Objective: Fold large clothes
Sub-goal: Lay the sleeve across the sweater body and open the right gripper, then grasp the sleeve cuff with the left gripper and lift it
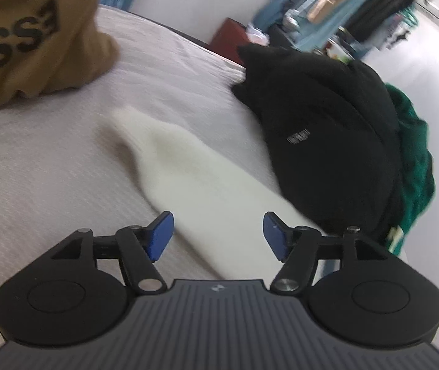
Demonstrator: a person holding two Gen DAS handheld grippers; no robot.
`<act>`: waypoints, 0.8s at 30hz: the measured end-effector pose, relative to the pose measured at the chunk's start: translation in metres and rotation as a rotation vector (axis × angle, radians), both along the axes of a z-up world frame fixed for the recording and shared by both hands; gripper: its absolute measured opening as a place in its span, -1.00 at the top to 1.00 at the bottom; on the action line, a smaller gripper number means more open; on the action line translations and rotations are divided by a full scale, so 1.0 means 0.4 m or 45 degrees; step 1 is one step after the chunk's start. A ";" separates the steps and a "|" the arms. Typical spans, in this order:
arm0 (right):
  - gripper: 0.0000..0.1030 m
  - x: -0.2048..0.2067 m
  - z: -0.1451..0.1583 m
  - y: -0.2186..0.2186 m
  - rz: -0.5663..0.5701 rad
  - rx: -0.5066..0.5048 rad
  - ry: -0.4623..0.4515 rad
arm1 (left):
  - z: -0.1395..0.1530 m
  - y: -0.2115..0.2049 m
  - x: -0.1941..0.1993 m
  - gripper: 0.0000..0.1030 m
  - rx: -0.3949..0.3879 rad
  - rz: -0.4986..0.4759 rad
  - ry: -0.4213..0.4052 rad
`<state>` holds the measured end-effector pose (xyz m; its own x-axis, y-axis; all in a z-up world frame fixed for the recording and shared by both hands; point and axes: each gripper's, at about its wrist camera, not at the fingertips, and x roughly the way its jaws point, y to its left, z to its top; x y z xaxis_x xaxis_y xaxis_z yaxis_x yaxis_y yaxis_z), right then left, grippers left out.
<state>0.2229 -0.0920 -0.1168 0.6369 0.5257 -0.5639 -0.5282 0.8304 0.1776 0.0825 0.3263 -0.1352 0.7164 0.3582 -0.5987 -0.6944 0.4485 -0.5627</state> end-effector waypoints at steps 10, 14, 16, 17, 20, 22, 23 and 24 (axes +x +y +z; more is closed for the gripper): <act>-0.48 -0.015 0.003 -0.040 -0.087 -0.012 0.079 | -0.075 0.118 -0.035 -0.38 -0.162 0.191 -0.050; -0.48 0.006 -0.011 -0.036 -0.126 -0.034 0.090 | -0.125 0.164 -0.029 -0.36 -0.244 0.237 -0.093; -0.48 0.014 -0.017 -0.033 -0.133 -0.042 0.092 | -0.146 0.179 -0.029 -0.35 -0.263 0.254 -0.113; -0.48 0.017 -0.017 -0.030 -0.133 -0.047 0.087 | -0.151 0.183 -0.027 -0.35 -0.259 0.261 -0.121; -0.48 0.025 -0.021 -0.022 -0.133 -0.062 0.071 | -0.150 0.193 -0.004 -0.09 -0.205 0.267 -0.113; -0.48 0.032 -0.024 -0.019 -0.136 -0.062 0.070 | -0.148 0.193 0.019 0.56 -0.128 0.261 -0.060; -0.48 0.035 -0.025 -0.018 -0.138 -0.062 0.070 | -0.148 0.189 0.027 0.70 -0.089 0.265 -0.038; -0.48 0.038 -0.026 -0.018 -0.141 -0.062 0.068 | -0.145 0.183 0.031 0.78 -0.053 0.269 -0.031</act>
<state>0.2382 -0.0994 -0.1270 0.6579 0.4250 -0.6218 -0.4235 0.8915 0.1612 0.0949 0.3995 -0.1932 0.6423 0.4771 -0.5999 -0.7567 0.2702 -0.5953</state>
